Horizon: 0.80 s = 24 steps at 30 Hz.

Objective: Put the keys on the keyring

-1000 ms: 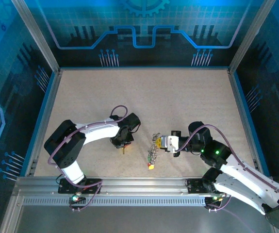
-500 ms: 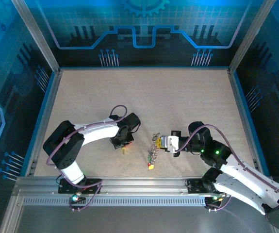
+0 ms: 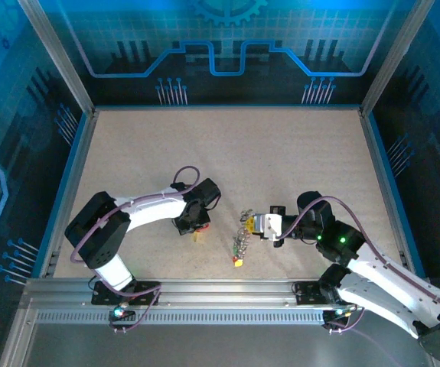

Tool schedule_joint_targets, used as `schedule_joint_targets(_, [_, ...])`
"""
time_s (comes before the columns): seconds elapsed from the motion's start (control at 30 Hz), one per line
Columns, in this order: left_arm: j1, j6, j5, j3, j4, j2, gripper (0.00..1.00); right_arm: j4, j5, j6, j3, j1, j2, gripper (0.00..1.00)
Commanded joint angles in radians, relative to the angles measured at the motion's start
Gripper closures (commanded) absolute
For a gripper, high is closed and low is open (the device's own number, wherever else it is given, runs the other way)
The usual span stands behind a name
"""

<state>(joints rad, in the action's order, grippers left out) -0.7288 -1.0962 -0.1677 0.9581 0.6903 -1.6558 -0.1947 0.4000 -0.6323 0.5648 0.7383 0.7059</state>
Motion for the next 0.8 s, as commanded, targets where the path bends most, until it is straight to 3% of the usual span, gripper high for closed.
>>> schedule_joint_targets(0.0, [-0.006, 0.022, -0.01, -0.024, 0.001, 0.015, 1.0, 0.015, 0.007, 0.01, 0.035, -0.009, -0.011, 1.0])
schedule_joint_targets(0.07, [-0.004, 0.026, -0.02, -0.021, 0.0, 0.013, 1.0, 0.017, 0.005, 0.011, 0.035, -0.009, -0.011, 1.0])
schedule_joint_targets(0.2, [-0.003, 0.038, -0.033, -0.011, -0.005, -0.006, 0.9, 0.017, 0.004, 0.012, 0.035, -0.009, -0.011, 1.0])
schedule_joint_targets(0.77, [0.0, 0.058, -0.014, 0.014, -0.018, -0.057, 0.88, 0.015, 0.008, 0.012, 0.038, -0.009, -0.011, 1.0])
